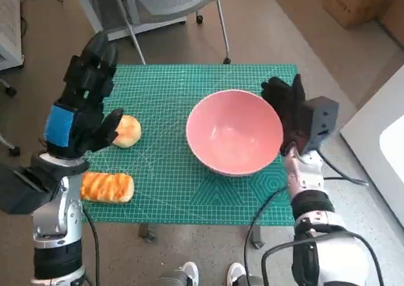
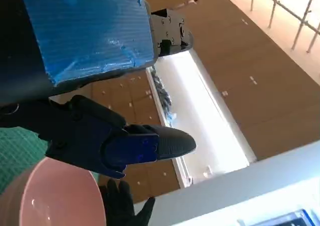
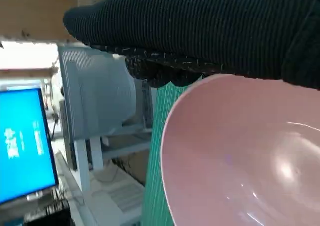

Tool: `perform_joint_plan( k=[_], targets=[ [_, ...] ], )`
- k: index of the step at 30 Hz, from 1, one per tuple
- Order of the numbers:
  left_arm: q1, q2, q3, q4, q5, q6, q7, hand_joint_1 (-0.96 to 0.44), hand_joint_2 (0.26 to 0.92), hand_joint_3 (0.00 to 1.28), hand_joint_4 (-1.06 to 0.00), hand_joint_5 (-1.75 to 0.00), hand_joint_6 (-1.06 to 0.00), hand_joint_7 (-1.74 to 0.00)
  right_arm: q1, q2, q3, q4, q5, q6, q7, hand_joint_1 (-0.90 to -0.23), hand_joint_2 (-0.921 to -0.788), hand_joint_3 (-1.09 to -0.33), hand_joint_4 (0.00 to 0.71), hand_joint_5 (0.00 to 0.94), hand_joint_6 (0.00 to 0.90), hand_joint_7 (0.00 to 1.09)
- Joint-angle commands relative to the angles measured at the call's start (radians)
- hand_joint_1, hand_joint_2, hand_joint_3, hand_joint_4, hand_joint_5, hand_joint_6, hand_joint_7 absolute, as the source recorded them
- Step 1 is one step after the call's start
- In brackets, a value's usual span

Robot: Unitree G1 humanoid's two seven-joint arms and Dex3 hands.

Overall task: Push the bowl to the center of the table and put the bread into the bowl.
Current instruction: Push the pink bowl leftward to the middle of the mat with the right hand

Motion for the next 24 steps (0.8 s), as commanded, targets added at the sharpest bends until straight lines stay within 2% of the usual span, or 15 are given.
perform_joint_plan(
  k=[1, 8, 14, 19, 24],
  targets=[
    [0.024, 0.012, 0.017, -0.038, -0.008, 0.008, 0.011, -0.74, 0.921, 0.40, -0.04, -0.01, 0.00, -0.31, -0.004, 0.023, 0.013, 0.010, -0.020, 0.021, 0.000, -0.646, -0.921, -0.839, 0.106, 0.016, 0.258, 0.01],
    [0.048, 0.012, 0.027, -0.067, -0.004, 0.016, 0.029, -0.74, 0.921, 0.39, -0.05, -0.01, 0.00, -0.31, -0.019, 0.050, 0.025, 0.010, -0.035, 0.029, -0.006, -0.657, -0.921, -0.850, 0.110, 0.012, 0.260, 0.01],
    [0.058, 0.014, 0.032, -0.081, 0.002, 0.025, 0.044, -0.73, 0.921, 0.39, -0.05, -0.01, 0.00, -0.30, -0.024, 0.065, 0.024, 0.012, -0.041, 0.034, -0.009, -0.641, -0.921, -0.864, 0.111, 0.010, 0.261, 0.01],
    [0.064, 0.012, 0.032, -0.090, 0.005, 0.030, 0.054, -0.73, 0.921, 0.39, -0.05, -0.01, 0.00, -0.30, -0.026, 0.067, 0.025, 0.012, -0.045, 0.031, -0.008, -0.650, -0.921, -0.860, 0.123, 0.014, 0.275, 0.02],
    [0.069, 0.012, 0.032, -0.093, 0.007, 0.029, 0.061, -0.73, 0.921, 0.39, -0.05, -0.01, 0.00, -0.30, -0.032, 0.054, 0.027, 0.009, -0.048, 0.024, 0.001, -0.657, -0.921, -0.857, 0.127, 0.013, 0.276, 0.02]
  ],
)
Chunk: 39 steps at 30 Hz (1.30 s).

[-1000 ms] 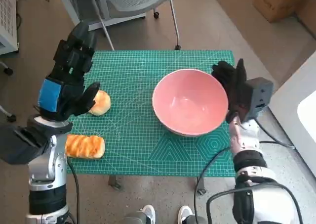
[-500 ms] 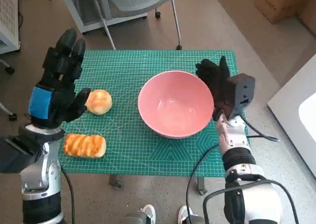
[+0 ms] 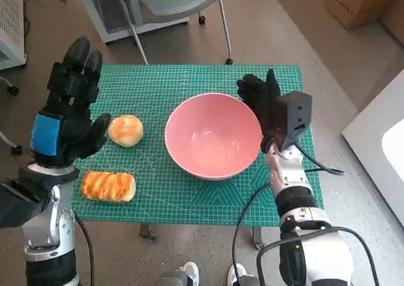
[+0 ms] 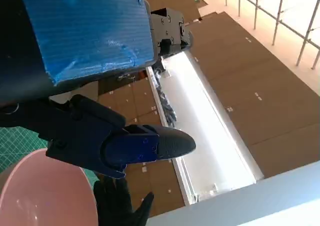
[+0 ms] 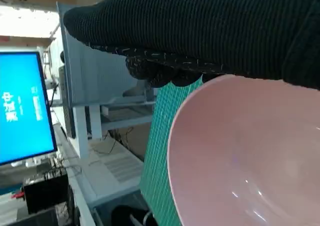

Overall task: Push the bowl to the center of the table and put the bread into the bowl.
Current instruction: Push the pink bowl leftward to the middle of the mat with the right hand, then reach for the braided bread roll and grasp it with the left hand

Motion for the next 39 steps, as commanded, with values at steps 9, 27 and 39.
perform_joint_plan(
  k=[9, 27, 39],
  targets=[
    [0.018, 0.009, 0.010, -0.019, -0.001, -0.001, 0.012, -0.73, 0.921, 0.39, -0.04, 0.00, 0.00, -0.31, -0.028, -0.064, -0.005, -0.023, 0.006, -0.060, 0.060, -0.673, -0.921, -0.839, 0.129, 0.009, 0.276, 0.02],
    [0.013, 0.016, 0.014, -0.047, -0.016, 0.008, 0.004, -0.74, 0.921, 0.39, -0.04, 0.00, 0.00, -0.31, -0.023, -0.156, -0.043, -0.117, 0.082, -0.438, 0.247, -0.695, -0.921, -0.741, 0.110, 0.003, 0.285, 0.02],
    [0.115, 0.159, 0.058, -0.234, 0.135, 0.081, -0.004, -0.74, 0.921, 0.29, -0.03, 0.00, 0.00, -0.31, 0.021, -0.125, -0.078, -0.223, 0.235, -0.517, 0.446, -0.738, -0.921, -0.625, 0.173, 0.020, 0.335, 0.03]
  ],
)
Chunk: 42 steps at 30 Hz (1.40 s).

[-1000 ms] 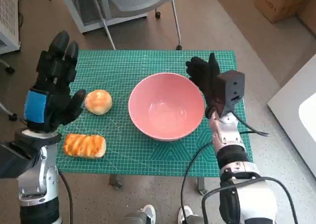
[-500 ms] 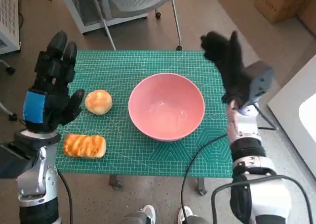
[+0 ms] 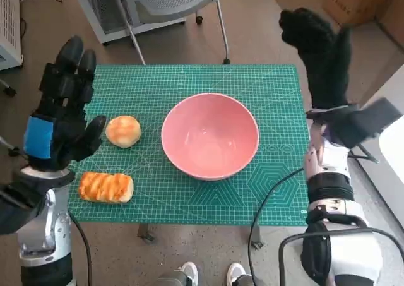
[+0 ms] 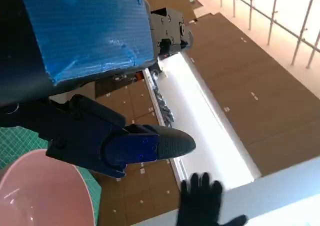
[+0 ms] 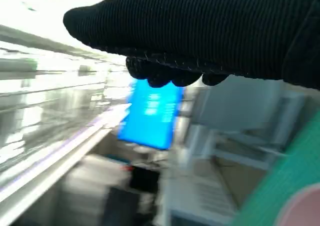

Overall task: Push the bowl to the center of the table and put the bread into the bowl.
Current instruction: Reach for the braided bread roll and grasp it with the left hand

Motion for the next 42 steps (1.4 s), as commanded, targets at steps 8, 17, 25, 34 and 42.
perform_joint_plan(
  k=[8, 17, 25, 34, 42],
  targets=[
    [0.239, 0.431, 0.109, -0.553, 0.480, 0.607, -0.194, -0.49, 0.744, 0.04, 0.00, 0.00, 0.00, -0.21, 0.053, 0.014, 0.002, -0.022, 0.056, 0.014, 0.091, -0.748, -0.921, -0.610, 0.187, 0.018, 0.345, 0.03],
    [0.234, 0.521, 0.064, -0.685, 0.463, 0.846, -0.292, -0.18, 0.667, 0.01, 0.00, 0.00, -0.09, -0.18, 0.044, 0.015, 0.007, -0.006, 0.048, 0.031, 0.075, -0.729, -0.921, -0.613, 0.193, 0.012, 0.352, 0.02],
    [0.213, 0.586, -0.022, -0.730, 0.467, 0.974, -0.314, -0.13, 0.665, 0.01, -0.01, -0.01, -0.19, -0.09, 0.048, 0.034, 0.019, -0.024, 0.043, 0.040, 0.070, -0.721, -0.921, -0.618, 0.197, 0.010, 0.357, 0.02],
    [0.203, 0.633, -0.136, -0.693, 0.488, 1.013, -0.296, -0.20, 0.666, 0.00, -0.04, -0.01, -0.22, -0.05, 0.047, 0.036, 0.030, -0.030, 0.045, 0.054, 0.074, -0.705, -0.921, -0.625, 0.197, 0.006, 0.352, 0.01],
    [0.210, 0.667, -0.226, -0.643, 0.524, 1.003, -0.287, -0.20, 0.673, 0.01, -0.06, -0.01, -0.23, -0.03, 0.046, 0.031, 0.032, -0.032, 0.047, 0.065, 0.083, -0.718, -0.921, -0.628, 0.195, 0.004, 0.349, 0.01]
  ],
)
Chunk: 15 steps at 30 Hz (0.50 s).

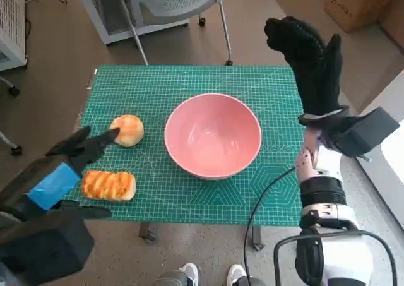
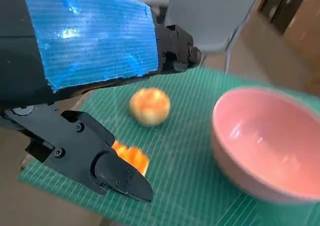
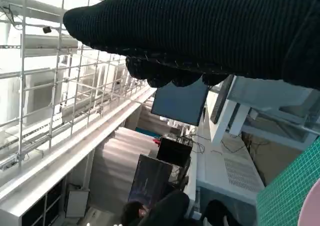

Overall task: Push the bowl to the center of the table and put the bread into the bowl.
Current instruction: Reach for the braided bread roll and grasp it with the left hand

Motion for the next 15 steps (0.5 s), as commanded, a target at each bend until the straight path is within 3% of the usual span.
perform_joint_plan(
  k=[1, 15],
  targets=[
    [-0.001, 0.032, -0.053, 0.030, 0.038, -0.006, 0.012, -0.20, 0.673, 0.01, -0.06, -0.01, -0.23, -0.03, 0.019, 0.000, 0.002, 0.003, 0.004, 0.018, 0.012, -0.718, -0.921, -0.628, 0.195, 0.003, 0.349, 0.01],
    [-0.015, 0.030, -0.189, 0.183, 0.115, -0.054, 0.041, -0.18, 0.684, 0.01, -0.08, -0.01, -0.24, -0.01, 0.021, -0.006, 0.001, -0.009, 0.005, 0.030, 0.014, -0.710, -0.921, -0.631, 0.198, 0.003, 0.350, 0.01]
  ],
)
